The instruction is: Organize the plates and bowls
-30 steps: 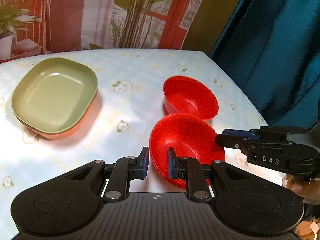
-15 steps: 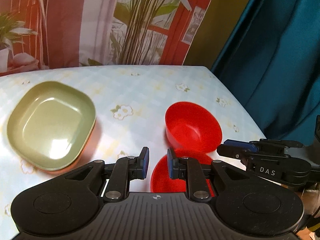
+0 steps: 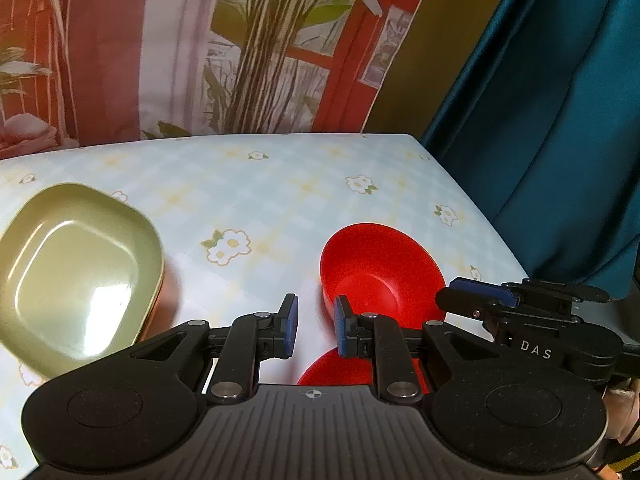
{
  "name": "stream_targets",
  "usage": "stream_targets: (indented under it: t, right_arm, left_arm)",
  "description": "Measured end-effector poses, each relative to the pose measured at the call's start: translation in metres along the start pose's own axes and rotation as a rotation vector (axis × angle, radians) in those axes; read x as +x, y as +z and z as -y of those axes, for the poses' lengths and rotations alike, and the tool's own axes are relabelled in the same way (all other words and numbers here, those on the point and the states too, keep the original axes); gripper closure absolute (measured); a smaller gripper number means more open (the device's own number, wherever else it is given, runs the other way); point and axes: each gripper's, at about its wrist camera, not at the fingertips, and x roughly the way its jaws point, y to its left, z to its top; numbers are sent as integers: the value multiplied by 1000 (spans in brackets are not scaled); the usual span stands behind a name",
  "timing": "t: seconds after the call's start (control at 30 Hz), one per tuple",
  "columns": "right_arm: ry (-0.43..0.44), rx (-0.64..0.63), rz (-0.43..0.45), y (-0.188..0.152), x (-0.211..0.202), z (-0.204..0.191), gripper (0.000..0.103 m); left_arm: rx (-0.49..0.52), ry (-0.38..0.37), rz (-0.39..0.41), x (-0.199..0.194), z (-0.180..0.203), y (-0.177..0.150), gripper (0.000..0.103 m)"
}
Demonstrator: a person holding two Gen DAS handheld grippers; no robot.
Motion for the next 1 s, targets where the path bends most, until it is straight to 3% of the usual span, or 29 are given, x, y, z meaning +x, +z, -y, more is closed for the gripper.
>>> stream_targets:
  t: [0.8,0.9,1.0]
  right_arm:
    - [-15,75,28,4,8,15,85]
    - [-17,91,18,3,10,20,85]
    - [-5,118,4,-1,15,24,85]
  left_arm:
    - [7,-52,-56,38,5,9,81]
    - [10,-54,-62,43,7,10,75]
    - [8,-53,-63,45,6,10,75]
